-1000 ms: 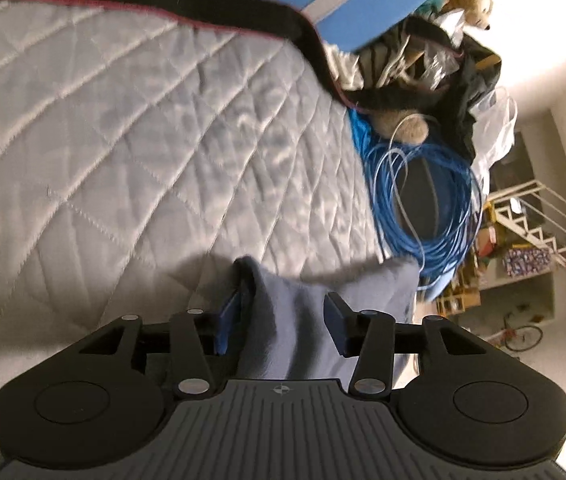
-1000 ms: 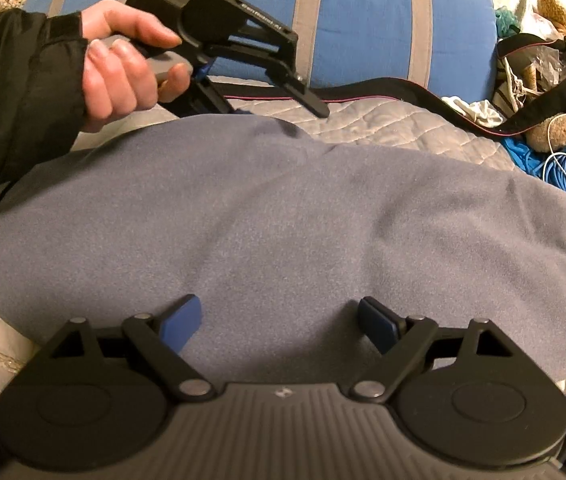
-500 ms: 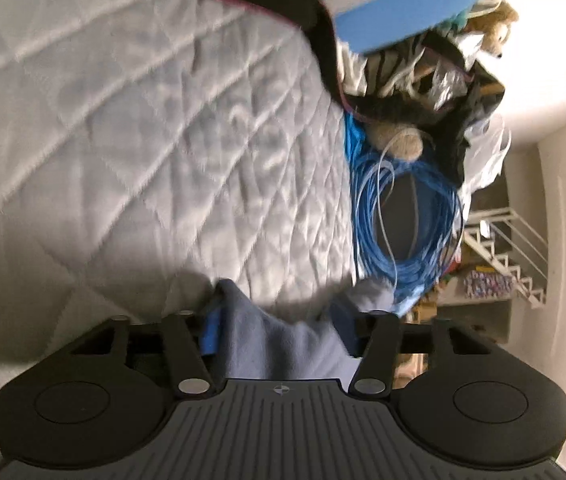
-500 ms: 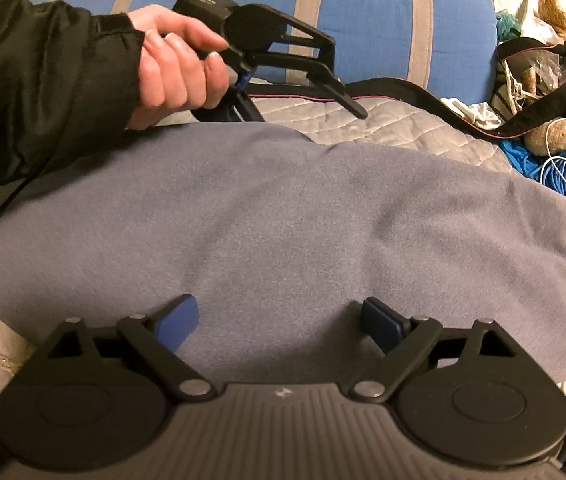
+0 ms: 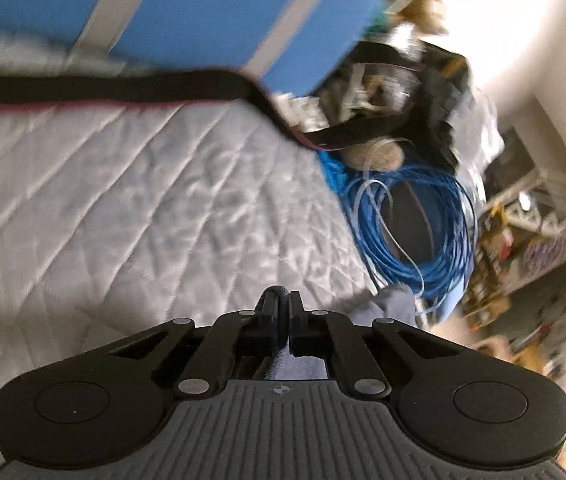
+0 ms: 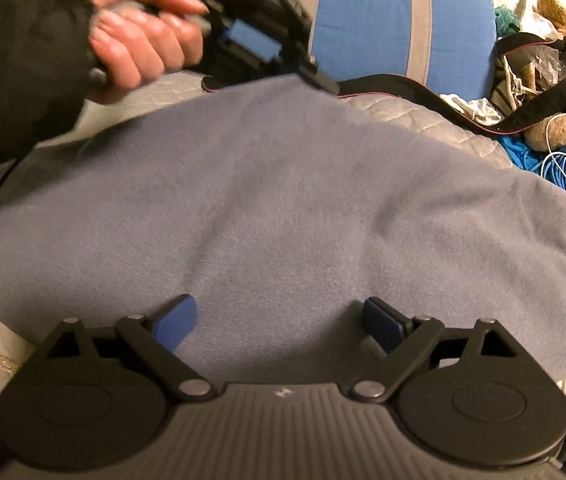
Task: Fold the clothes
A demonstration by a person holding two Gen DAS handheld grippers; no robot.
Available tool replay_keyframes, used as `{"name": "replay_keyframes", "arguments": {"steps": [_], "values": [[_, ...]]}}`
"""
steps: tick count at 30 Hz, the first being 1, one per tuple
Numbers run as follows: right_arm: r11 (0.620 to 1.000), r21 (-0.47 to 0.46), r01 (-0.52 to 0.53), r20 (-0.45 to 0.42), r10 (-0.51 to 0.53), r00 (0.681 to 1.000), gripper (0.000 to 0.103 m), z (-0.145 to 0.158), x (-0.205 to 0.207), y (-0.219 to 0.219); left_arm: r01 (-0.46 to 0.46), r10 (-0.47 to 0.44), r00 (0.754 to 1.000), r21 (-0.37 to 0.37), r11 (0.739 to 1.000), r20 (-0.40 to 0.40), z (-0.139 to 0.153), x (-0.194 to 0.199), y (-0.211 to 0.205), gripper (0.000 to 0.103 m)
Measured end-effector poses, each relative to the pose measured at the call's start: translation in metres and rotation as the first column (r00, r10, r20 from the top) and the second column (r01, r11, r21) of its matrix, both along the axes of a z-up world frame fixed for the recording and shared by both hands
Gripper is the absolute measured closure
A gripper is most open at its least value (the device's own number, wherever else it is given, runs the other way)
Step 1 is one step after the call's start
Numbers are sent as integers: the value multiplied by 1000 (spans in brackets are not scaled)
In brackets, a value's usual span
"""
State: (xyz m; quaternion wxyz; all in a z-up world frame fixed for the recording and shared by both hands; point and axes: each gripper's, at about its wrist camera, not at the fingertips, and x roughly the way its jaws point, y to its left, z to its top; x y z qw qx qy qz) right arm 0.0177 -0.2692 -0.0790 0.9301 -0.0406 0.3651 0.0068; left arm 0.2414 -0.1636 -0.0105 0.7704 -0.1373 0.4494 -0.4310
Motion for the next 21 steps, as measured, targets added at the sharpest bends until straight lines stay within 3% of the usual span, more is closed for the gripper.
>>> {"name": "replay_keyframes", "arguments": {"steps": [2, 5, 9, 11, 14, 15, 18, 21], "values": [[1000, 3, -1, -1, 1, 1000, 8, 1, 0, -1, 53, -59, 987, 47, 997, 146, 20, -31, -7, 99], [1000, 8, -3, -3, 3, 1000, 7, 1, 0, -2, 143, -177, 924, 123, 982, 339, 37, -86, -14, 99], [1000, 9, -5, -2, 5, 1000, 7, 2, -1, -3, 195, -278, 845, 221, 956, 457, 37, -140, -18, 99], [1000, 9, -5, -2, 5, 1000, 7, 2, -1, -3, 210, -312, 820, 255, 944, 480, 32, -158, -16, 99], [1000, 8, -6, -1, 6, 1000, 7, 1, -1, -4, 221, -326, 817, 263, 939, 476, 22, -167, -10, 97], [1000, 7, -6, -1, 6, 1000, 7, 1, -1, -4, 222, -328, 819, 266, 938, 470, 20, -165, -8, 93], [1000, 6, -4, 0, 4, 1000, 7, 1, -1, -3, 219, -327, 830, 275, 936, 452, 16, -155, -2, 66], [1000, 3, 0, -1, 0, 1000, 7, 1, 0, -2, 204, -309, 840, 267, 942, 447, 11, -143, 3, 61]]}}
